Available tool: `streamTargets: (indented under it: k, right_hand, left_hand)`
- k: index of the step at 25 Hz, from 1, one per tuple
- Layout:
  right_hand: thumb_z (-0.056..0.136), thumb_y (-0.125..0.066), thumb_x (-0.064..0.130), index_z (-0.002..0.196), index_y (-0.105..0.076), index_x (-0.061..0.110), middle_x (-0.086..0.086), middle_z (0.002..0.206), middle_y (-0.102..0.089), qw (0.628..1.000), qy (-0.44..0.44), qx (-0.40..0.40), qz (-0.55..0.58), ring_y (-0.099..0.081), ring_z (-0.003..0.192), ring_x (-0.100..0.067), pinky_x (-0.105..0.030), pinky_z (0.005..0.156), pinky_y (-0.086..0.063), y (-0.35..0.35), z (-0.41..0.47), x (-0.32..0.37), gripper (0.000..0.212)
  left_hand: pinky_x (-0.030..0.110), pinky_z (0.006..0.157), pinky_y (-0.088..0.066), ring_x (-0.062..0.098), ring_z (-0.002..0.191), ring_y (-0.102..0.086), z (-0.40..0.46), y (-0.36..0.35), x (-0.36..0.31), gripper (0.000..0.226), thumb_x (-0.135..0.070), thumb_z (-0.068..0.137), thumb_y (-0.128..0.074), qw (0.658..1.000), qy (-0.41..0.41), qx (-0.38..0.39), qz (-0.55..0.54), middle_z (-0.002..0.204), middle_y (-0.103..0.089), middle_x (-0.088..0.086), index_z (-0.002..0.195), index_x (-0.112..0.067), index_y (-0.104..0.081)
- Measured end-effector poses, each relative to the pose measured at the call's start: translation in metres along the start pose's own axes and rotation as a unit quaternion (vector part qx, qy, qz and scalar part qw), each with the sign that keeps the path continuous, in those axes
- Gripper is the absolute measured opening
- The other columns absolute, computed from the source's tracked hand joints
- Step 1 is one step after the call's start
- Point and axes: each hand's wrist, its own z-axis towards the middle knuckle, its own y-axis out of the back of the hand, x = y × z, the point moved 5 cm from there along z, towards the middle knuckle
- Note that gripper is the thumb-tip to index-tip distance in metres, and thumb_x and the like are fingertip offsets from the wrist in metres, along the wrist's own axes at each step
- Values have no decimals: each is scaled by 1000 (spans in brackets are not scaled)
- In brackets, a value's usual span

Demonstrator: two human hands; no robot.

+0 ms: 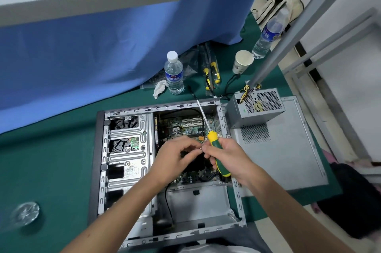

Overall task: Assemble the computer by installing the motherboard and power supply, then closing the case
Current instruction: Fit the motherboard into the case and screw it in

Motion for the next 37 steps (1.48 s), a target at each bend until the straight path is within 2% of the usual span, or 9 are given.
streamTargets:
  k: [6,9,11,13,16,21,26,34,37]
  right_hand:
    - [91,-66,28,83,-65,14,2,65,-62,999,15,-6,-27,-55,57,-12,-27,55,-47,-1,-1,-5,17]
    - [90,-63,44,72,-59,19,7,56,-50,989,60,-17,-132,-46,50,-10,-25,51,-39,1,-4,-3,31]
    - [90,-61,50,68,-55,19,9,54,-47,953,111,-36,-280,-41,48,-7,-24,48,-34,5,-5,0,39]
    - [92,-57,53,67,-53,22,7,55,-50,891,136,-54,-430,-43,48,-7,-26,48,-35,6,-6,3,40]
    - [94,-53,52,72,-52,24,4,60,-56,828,132,-38,-543,-53,53,-10,-25,49,-40,10,-4,1,36]
    - [95,-52,45,85,-55,25,5,59,-53,791,112,-24,-601,-47,52,-4,-18,46,-25,20,-5,-7,23]
    - [95,-52,46,90,-59,22,6,64,-56,787,103,-20,-608,-48,55,-4,-19,48,-28,25,-6,-11,25]
    - [96,-52,46,82,-55,26,9,62,-52,774,102,2,-625,-45,53,-2,-20,47,-25,26,-7,-9,25]
    - [95,-54,44,78,-53,26,9,60,-51,773,98,12,-627,-46,53,-2,-19,48,-28,28,-8,-9,25]
  left_hand:
    - [33,80,-53,7,83,-65,-1,-1,1,9,-23,90,-72,1000,-2,-10,15,87,-70,-8,97,-18,-75]
    - [18,72,-49,5,77,-65,-5,3,9,3,-16,89,-73,998,41,-24,-34,84,-70,-5,92,-15,-74]
    - [18,71,-49,5,75,-65,-9,10,19,3,-11,88,-73,990,95,-63,-88,84,-71,-4,91,-12,-74]
    - [24,74,-53,12,78,-67,-14,17,28,5,-11,88,-74,981,131,-92,-112,85,-73,-2,92,-11,-75]
    - [25,72,-54,13,76,-67,-22,17,36,2,-14,86,-76,973,159,-106,-131,80,-73,-3,87,-16,-75]
    - [26,77,-56,17,80,-68,-29,19,49,14,-13,85,-76,948,199,-158,-190,84,-73,-3,90,-26,-74]
    - [17,71,-51,7,75,-66,-32,21,49,10,-16,83,-77,963,174,-142,-149,82,-73,-6,89,-23,-74]
    - [19,75,-52,7,80,-66,-34,22,49,9,-15,84,-77,973,155,-148,-90,84,-72,-11,91,-20,-74]
    - [23,78,-53,5,83,-65,-34,24,45,7,-18,85,-76,983,126,-128,-28,87,-70,-15,90,-21,-74]
